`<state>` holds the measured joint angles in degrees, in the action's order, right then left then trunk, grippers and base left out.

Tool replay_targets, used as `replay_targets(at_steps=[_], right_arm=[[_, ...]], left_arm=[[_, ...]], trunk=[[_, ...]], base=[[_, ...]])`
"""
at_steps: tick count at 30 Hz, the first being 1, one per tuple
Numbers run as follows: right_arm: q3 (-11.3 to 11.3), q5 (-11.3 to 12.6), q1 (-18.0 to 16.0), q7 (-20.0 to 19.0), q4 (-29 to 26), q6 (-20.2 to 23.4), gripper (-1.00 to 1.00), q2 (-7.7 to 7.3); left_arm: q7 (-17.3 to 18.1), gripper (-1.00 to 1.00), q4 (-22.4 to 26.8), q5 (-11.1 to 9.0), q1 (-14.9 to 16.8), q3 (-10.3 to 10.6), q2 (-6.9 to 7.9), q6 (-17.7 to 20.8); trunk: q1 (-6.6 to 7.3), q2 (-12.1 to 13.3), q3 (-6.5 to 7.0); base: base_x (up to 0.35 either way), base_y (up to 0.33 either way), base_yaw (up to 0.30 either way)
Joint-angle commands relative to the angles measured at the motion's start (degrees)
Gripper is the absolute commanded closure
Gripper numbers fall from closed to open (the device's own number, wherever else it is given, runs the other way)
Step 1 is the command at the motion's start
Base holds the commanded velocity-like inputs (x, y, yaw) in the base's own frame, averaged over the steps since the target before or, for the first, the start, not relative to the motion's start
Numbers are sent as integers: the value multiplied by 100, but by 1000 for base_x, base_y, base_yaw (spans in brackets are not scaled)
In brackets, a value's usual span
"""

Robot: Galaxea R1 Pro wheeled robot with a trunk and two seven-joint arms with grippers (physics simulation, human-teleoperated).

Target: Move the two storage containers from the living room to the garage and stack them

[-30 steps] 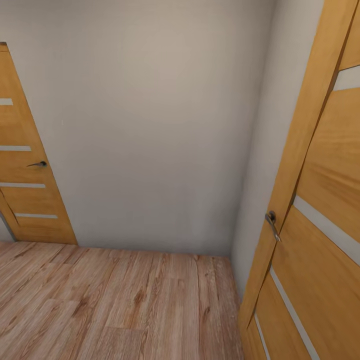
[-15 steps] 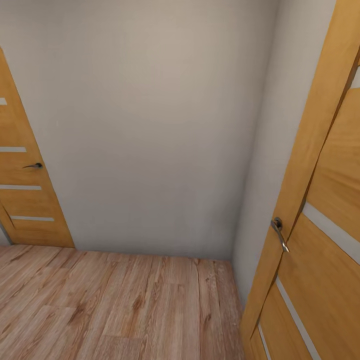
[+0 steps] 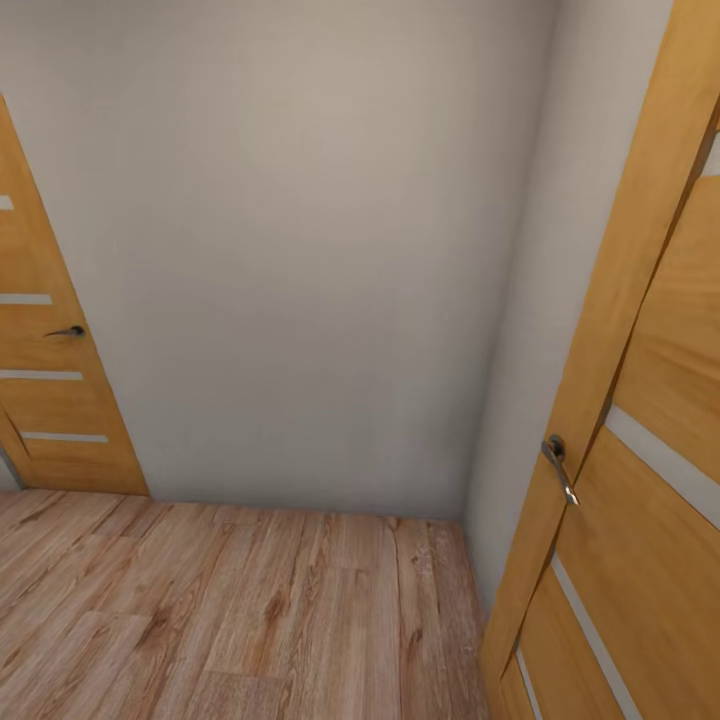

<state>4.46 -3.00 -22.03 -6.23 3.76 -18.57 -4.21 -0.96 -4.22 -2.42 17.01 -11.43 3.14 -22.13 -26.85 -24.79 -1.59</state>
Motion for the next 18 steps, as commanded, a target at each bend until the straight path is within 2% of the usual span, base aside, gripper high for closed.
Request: replay_targets(at_steps=[1, 8, 18], right_arm=[[40, -7, -12, 0, 24, -41, -100, 0], [41, -7, -12, 0, 24, -41, -100, -1], [43, -7, -12, -1, 23, -41, -100, -1]], left_arm=[[-1, -100, -27, -23, 13, 1, 2, -43], [-1, -100, -27, -23, 12, 1, 0, -42], [-1, -100, -27, -23, 13, 1, 2, -41]], trunk=[[-4, -13, -13], [-4, -13, -13], [-4, -13, -13]], base=[[0, 0, 0], [26, 0, 0], [241, 0, 0]])
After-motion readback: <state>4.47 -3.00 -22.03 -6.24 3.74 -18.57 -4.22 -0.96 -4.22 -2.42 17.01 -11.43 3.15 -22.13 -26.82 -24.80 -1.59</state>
